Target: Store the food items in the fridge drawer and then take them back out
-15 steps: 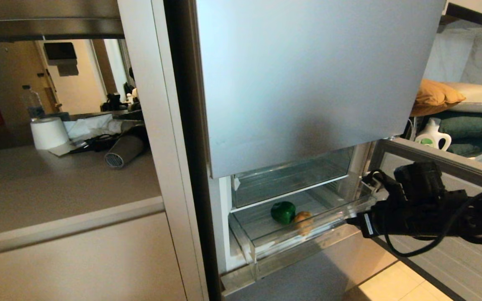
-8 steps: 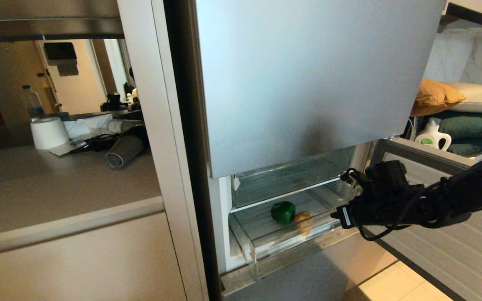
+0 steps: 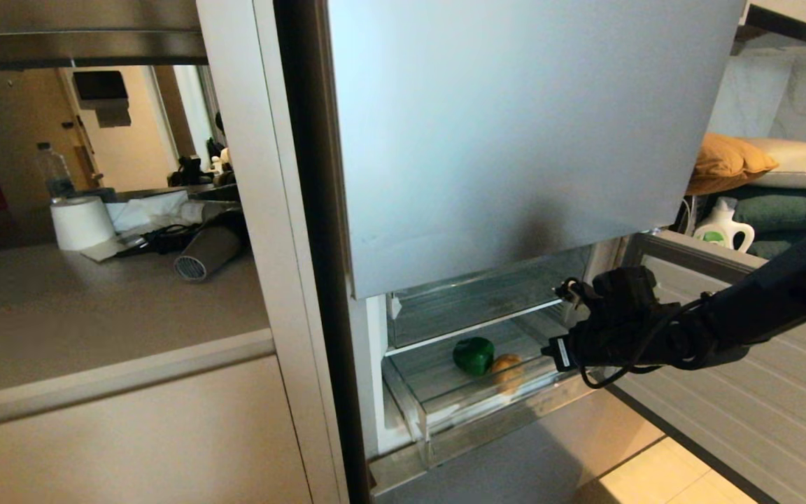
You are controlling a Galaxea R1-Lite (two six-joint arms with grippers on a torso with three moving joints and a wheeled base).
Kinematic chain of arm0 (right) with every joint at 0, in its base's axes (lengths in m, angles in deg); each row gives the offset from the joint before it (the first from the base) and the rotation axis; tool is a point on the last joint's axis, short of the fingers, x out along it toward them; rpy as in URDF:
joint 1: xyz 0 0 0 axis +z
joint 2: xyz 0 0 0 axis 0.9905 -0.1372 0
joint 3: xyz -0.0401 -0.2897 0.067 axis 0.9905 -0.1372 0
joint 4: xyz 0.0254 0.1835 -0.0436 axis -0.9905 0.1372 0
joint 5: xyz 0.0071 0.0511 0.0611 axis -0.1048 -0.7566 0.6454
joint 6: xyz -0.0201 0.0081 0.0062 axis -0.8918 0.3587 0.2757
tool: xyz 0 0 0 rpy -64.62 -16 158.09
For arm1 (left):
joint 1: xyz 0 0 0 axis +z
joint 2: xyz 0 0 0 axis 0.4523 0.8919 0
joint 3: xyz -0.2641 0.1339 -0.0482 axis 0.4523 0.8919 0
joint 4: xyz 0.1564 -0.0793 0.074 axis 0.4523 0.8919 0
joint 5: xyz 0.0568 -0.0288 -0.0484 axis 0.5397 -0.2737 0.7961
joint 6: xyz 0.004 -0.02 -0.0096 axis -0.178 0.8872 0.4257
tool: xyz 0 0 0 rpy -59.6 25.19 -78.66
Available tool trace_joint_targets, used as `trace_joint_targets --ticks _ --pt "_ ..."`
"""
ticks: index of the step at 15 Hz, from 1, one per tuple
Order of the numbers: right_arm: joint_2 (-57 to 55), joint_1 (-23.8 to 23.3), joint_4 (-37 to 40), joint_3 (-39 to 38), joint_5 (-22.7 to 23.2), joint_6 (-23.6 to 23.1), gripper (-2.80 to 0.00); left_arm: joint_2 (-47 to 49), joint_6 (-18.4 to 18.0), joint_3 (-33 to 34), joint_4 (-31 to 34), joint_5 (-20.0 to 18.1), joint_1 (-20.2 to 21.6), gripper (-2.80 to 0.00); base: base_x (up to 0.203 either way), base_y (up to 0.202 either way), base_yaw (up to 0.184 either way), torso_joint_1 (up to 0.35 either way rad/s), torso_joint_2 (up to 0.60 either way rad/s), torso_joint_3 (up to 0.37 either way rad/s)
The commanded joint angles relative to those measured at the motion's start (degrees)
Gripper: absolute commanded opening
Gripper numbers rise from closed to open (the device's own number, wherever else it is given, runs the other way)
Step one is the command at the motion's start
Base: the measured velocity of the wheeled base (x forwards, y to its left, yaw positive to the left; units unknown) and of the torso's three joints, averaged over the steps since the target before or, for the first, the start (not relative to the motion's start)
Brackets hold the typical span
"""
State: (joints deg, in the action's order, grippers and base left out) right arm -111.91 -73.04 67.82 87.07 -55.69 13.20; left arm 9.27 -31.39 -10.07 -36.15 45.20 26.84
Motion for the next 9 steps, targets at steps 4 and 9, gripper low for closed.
trace_joint_targets --ticks 4,9 --pt "-1.1 0.0 0.0 0.1 -3.1 -1.2 -2.8 0.0 0.0 0.0 0.0 0.0 0.0 -2.8 0.0 0.0 0.0 0.0 0.0 0.0" --pt "2.7 0.0 0.1 -1.2 -3.1 -1.3 -2.8 0.0 0.0 0.0 0.0 0.0 0.0 -2.8 0.0 0.0 0.0 0.0 0.0 0.0"
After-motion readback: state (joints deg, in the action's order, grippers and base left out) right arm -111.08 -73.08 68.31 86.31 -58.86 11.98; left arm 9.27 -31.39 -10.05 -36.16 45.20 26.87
